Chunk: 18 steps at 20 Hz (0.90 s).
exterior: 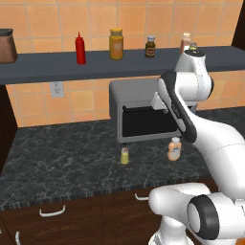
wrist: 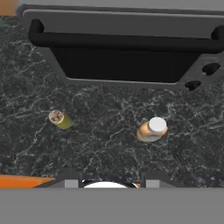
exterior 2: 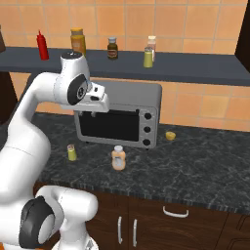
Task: Put the shaker and condiment bottle from the counter next to their counterparts in the cabinet.
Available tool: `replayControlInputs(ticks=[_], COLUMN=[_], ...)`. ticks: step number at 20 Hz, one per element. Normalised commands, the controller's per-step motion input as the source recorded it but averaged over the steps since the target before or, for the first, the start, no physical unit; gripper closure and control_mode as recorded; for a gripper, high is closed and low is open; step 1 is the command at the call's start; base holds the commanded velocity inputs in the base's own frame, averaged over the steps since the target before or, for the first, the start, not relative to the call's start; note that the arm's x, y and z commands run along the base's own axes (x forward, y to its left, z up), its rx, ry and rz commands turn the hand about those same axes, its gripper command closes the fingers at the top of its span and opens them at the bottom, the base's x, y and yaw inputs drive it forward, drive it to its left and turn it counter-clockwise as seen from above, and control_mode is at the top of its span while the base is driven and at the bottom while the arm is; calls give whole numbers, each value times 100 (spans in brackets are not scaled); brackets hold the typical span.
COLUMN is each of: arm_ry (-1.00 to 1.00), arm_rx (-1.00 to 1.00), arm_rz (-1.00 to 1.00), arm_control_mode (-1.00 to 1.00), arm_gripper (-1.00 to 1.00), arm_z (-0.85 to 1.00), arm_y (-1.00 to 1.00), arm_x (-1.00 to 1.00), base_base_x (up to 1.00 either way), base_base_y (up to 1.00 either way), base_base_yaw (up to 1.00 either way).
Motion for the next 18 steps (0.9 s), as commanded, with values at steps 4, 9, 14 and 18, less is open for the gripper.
replayControlInputs(ticks=[4, 9, 14, 18], arm_ry=[9, 1, 0, 0], arm_rx=[10, 19, 27, 28], arm_rz=[0, 22, 31, 42], arm_control_mode=[-100, -100, -100, -100], arm_gripper=[-100, -100, -100, -100], arm_z=[-31, -43, -49, -62], arm_y=[-6, -63, -85, -74], arm_x=[0, -3, -33, -40], base_base_x=[0, 0, 0, 0], base_base_y=[0, 0, 0, 0], base_base_yaw=[0, 0, 0, 0])
